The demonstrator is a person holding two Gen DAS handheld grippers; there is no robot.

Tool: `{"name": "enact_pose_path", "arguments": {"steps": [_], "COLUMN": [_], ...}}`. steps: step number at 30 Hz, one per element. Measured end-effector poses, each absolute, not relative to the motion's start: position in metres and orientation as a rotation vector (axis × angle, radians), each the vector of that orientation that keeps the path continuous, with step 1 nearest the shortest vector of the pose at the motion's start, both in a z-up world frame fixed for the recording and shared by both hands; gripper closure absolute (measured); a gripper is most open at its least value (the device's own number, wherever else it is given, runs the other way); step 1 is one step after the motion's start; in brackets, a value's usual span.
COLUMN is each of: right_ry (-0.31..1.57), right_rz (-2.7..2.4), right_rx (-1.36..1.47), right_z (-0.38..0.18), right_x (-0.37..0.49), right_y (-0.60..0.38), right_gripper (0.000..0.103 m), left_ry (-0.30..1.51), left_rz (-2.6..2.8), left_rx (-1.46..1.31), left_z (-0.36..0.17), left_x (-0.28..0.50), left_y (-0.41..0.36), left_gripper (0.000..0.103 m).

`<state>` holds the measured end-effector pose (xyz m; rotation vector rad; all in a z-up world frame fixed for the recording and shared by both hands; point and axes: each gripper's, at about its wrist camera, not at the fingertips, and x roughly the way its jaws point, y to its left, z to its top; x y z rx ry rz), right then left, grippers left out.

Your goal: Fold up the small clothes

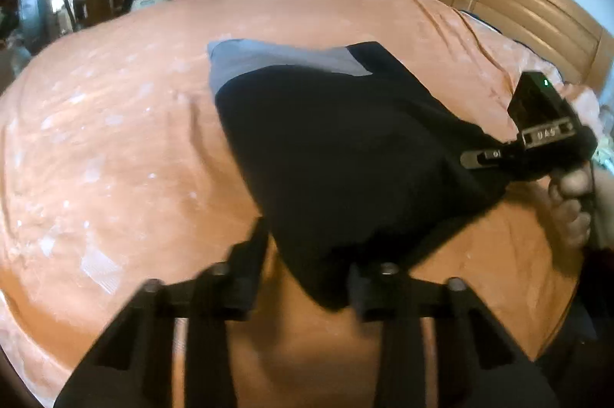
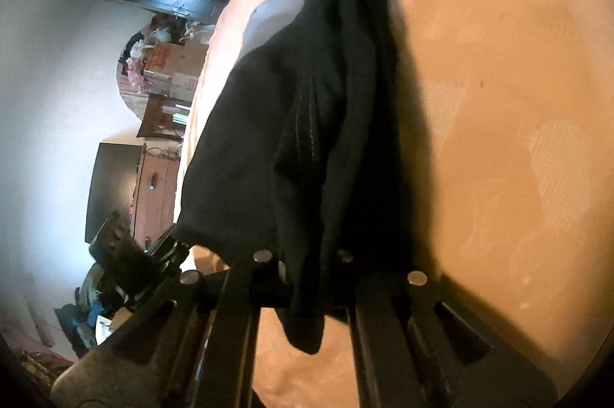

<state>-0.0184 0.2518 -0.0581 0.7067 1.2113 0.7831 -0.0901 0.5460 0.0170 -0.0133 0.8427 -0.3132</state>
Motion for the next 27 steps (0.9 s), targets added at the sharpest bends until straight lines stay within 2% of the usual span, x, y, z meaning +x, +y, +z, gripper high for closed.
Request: {"name": "enact_pose_path", "arguments": {"steps": [3, 5, 7, 9, 12, 14, 17, 19, 20, 23, 24, 26, 27], "right_ry": [1.204, 1.228, 1.223, 1.214, 1.204, 1.198, 1.195, 1.196, 1.195, 1.178, 1.174, 1.132, 1.109], "right_rz": [0.781, 0.775, 0.773, 0.78, 0.793, 0.795, 0.793, 0.795, 0.789, 0.737, 0.712, 0.637, 0.605], "right_rx": [0.703, 0.68, 0.711, 0.717, 0.701, 0.698, 0.688, 0.671, 0.659, 0.548, 0.507, 0.378, 0.33], "right_z": [-0.059, -0.07, -0.081, -0.083, -0.084, -0.083, -0.08, -0.078, -0.076, -0.061, -0.053, -0.024, -0.013], "right_x": [-0.02, -0.021, -0.021, -0.02, -0.019, -0.02, -0.02, -0.02, -0.022, -0.027, -0.031, -0.043, -0.049], "right_y": [0.245, 0.246, 0.239, 0.238, 0.238, 0.238, 0.239, 0.241, 0.245, 0.252, 0.255, 0.26, 0.259], "right_gripper": [0.101, 0.101, 0.103, 0.103, 0.103, 0.103, 0.103, 0.103, 0.103, 0.101, 0.094, 0.07, 0.032], "left_ry": [0.806, 0.873, 0.884, 0.876, 0.711, 0.633, 0.671, 0.844, 0.835, 0.838, 0.843, 0.858, 0.856], "left_rz": [-0.285, -0.327, -0.39, -0.43, -0.467, -0.466, -0.453, -0.42, -0.403, -0.371, -0.363, -0.347, -0.334], "left_rx": [0.237, 0.399, 0.345, 0.247, 0.092, 0.04, 0.119, 0.268, 0.319, 0.288, 0.268, 0.218, 0.204], "left_z": [0.021, -0.003, -0.006, 0.013, 0.064, 0.081, 0.051, -0.011, -0.032, -0.018, -0.016, -0.01, -0.005], "left_x": [-0.109, -0.116, -0.121, -0.129, -0.152, -0.142, -0.102, -0.076, -0.077, -0.075, -0.076, -0.08, -0.083], "left_y": [0.544, 0.535, 0.546, 0.56, 0.58, 0.583, 0.561, 0.538, 0.533, 0.536, 0.539, 0.547, 0.549], "left_gripper": [0.072, 0.072, 0.074, 0.078, 0.077, 0.076, 0.071, 0.062, 0.061, 0.056, 0.055, 0.055, 0.053]}}
